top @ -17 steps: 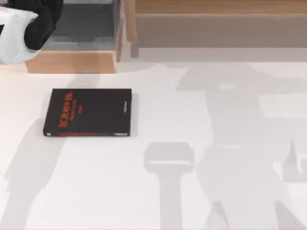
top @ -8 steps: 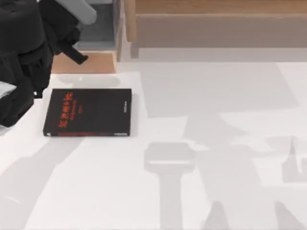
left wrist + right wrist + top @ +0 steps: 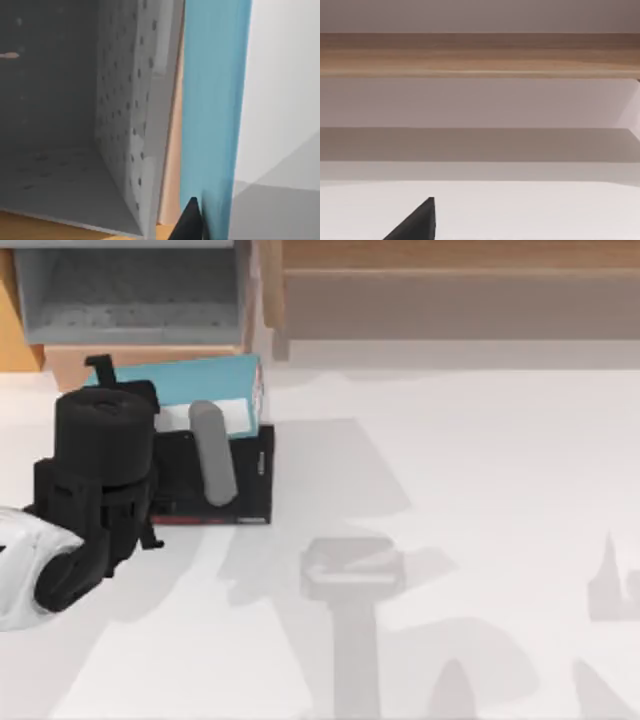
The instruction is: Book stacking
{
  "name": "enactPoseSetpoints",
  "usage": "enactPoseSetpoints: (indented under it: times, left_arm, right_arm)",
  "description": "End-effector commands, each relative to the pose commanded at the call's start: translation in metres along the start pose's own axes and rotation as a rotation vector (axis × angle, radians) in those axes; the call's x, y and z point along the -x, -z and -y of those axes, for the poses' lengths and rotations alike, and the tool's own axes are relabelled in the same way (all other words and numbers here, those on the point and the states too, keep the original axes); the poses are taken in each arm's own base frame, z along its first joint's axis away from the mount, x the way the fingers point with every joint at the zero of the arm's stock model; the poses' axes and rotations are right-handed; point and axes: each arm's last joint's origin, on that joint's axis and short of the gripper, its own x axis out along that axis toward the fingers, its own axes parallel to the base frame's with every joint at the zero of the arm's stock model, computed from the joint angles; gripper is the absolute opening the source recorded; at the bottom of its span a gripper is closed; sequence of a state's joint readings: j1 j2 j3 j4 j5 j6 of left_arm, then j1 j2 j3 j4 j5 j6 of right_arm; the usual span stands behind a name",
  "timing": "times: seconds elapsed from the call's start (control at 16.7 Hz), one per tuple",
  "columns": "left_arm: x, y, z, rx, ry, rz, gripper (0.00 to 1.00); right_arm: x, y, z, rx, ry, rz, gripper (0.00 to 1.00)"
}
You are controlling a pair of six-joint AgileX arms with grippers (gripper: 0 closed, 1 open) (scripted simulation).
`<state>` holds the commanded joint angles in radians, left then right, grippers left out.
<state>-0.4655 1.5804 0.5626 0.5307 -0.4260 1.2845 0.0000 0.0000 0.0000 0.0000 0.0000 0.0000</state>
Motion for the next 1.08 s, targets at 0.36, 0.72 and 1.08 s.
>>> enactPoseSetpoints:
  times: [0.36,0.72,1.08]
  left_arm:
    - [-0.004,0.004,0.024,-0.098,0.081,0.003,0.0]
    - [-0.008,0.004,0.024,-0.098,0.08,0.003,0.0]
    - [-0.009,0.004,0.024,-0.098,0.081,0.003,0.23]
  right_arm:
    - [0.0,0.0,0.0,0.0,0.0,0.0,1.0]
    - [0.0,0.0,0.0,0.0,0.0,0.0,1.0]
    - [0.0,0.0,0.0,0.0,0.0,0.0,1.0]
